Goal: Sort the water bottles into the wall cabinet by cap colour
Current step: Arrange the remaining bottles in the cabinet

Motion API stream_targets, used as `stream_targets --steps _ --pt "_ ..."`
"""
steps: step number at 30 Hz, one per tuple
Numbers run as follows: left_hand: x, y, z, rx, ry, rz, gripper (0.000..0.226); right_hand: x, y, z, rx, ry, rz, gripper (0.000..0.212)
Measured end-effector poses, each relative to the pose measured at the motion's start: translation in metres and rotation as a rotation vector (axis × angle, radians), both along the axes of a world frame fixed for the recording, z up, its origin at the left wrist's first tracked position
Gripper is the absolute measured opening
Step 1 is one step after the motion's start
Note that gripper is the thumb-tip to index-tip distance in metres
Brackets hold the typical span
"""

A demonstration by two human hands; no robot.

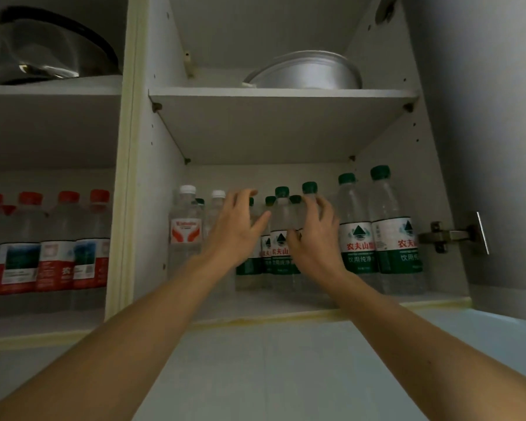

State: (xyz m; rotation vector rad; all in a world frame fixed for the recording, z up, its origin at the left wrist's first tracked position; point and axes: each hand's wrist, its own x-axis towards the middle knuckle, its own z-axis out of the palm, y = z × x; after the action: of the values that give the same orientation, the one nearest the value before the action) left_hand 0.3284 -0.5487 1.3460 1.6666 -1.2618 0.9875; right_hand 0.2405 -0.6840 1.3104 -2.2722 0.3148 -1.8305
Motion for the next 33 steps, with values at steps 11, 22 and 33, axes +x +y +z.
stream_targets --steps 11,22,33 --pt "0.029 -0.079 0.007 0.133 0.864 -0.365 0.076 -0.004 -0.014 0.002 0.194 0.047 0.177 0.089" --pt "0.035 -0.073 0.000 0.179 0.858 -0.483 0.050 -0.004 -0.022 0.001 0.294 0.017 0.106 0.064" --pt "0.019 -0.048 0.004 0.212 0.621 -0.345 0.055 -0.007 -0.026 0.005 0.465 0.101 0.159 0.050"
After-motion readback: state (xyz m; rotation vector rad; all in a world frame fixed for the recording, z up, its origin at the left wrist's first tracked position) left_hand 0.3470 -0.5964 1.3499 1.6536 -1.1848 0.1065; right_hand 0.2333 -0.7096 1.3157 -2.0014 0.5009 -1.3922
